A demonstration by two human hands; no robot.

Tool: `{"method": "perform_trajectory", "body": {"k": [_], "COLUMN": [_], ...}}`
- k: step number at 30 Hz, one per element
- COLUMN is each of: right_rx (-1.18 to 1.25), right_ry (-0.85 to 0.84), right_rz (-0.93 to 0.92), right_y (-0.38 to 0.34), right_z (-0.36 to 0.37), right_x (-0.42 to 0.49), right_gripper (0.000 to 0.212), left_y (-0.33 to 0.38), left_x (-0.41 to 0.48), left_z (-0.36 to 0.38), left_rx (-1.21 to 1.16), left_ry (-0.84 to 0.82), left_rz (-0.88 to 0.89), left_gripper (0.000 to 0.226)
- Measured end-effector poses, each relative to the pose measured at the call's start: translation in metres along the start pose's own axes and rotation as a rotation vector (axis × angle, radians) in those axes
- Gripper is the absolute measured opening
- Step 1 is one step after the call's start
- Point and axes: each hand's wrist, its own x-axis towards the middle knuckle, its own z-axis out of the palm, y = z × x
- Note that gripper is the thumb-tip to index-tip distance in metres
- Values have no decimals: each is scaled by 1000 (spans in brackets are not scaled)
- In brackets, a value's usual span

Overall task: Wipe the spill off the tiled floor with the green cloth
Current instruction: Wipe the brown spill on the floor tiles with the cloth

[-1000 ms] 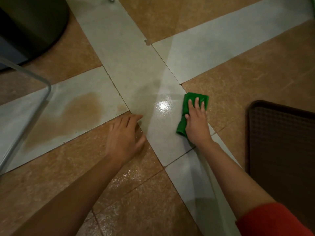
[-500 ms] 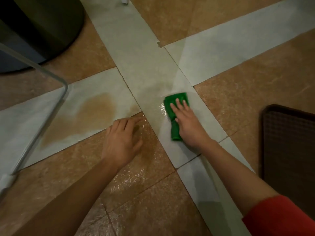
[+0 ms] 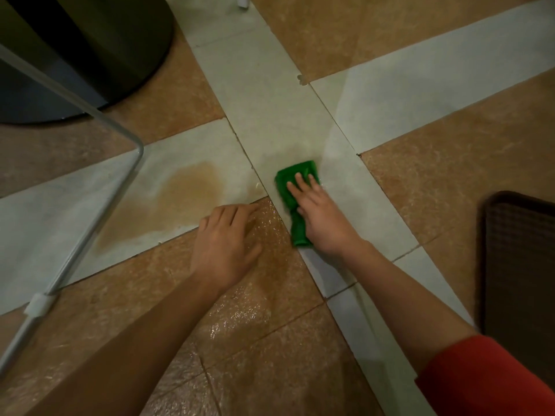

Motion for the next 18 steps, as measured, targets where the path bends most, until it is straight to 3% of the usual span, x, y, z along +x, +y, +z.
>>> {"method": "perform_trajectory", "body": {"k": [3, 5, 10, 12, 16, 18], "right_rx": [-26, -77, -110, -103, -64, -81], "right_ry": [42, 27, -85, -94, -24, -22], "right_rz": [179, 179, -179, -225, 76, 128], "right_y": [-9, -19, -27, -21, -26, -41], "right_z": [-1, 3, 22, 17, 10, 13], "right_x": [19, 26, 5, 3, 22, 33], "right_gripper": [64, 70, 76, 72, 72, 75], "left_y": [-9, -12, -11, -12, -22, -26], "left_x": [0, -1, -2, -4, -11, -14], "left_z": [-3, -3, -1, -3, -8, -11], "left_rx": [12, 17, -1, -6, 24, 31], "left_ry": [3, -7, -18, -22, -8, 3], "left_rz": [-15, -32, -52, -53, -32, -38], "left_gripper": [60, 61, 61, 61, 59, 59]}}
